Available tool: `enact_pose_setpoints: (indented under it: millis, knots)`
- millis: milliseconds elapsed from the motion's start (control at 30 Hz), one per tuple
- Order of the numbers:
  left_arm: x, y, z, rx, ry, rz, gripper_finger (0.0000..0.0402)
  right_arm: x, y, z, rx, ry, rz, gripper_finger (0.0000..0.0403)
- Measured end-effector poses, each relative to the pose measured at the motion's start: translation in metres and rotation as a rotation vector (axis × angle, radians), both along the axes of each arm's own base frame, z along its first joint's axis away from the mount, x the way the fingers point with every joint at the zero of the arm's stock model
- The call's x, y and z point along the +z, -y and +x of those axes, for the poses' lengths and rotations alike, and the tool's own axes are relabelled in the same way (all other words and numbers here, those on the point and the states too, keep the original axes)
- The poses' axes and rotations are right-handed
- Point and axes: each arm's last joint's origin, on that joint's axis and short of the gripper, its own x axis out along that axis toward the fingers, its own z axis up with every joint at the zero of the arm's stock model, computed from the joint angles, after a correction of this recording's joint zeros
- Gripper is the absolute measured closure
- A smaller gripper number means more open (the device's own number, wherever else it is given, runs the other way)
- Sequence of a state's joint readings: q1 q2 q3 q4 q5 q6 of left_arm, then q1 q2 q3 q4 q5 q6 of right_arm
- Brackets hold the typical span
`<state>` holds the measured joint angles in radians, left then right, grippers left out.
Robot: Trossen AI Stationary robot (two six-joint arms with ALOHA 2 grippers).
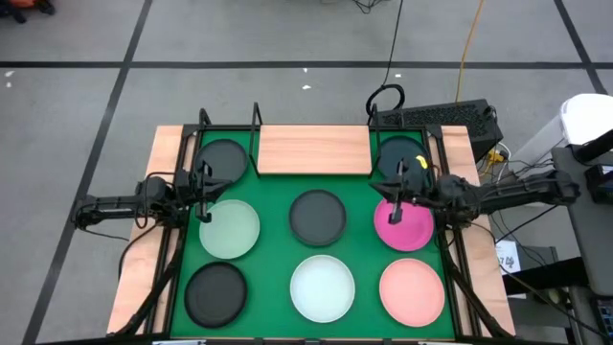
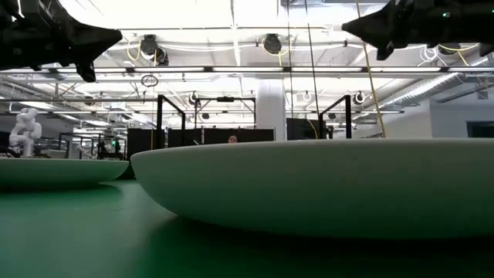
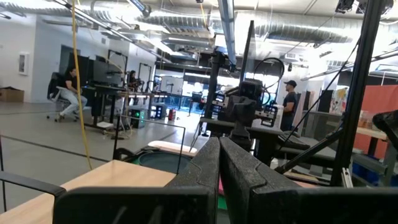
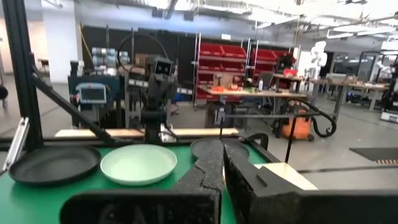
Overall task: Place and stack plates onto a shelf
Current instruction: Put the pink plate on the shelf
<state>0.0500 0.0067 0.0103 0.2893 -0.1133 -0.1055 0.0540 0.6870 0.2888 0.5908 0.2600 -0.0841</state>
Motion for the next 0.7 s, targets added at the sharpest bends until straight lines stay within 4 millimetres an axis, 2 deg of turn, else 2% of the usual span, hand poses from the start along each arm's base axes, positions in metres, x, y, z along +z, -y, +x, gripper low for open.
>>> enact_pose_setpoints:
  millis: [233, 467, 633, 700]
  knots:
    - [0.000, 0.000, 0.000, 0.000, 0.000, 0.000, 0.0385, -0.006, -0.003, 0.019, 0.068, -0.078, 0.044, 0.0403]
    - [0.000, 0.000, 0.000, 0.000, 0.000, 0.000, 0.0385, -0.006, -0.015, 0.030, 0.162, -0.162, 0.017, 0.0398]
    - [0.000, 0.000, 0.000, 0.000, 0.000, 0.000, 0.0385, -0.003, -0.014, 0.033, 0.010, -0.515, 0.126, 0.0381]
    - [0.000, 0.000, 0.000, 0.000, -0.001, 0.000, 0.0385, 0.006, -0.017, 0.035, -0.015, -0.594, 0.143, 0.0373]
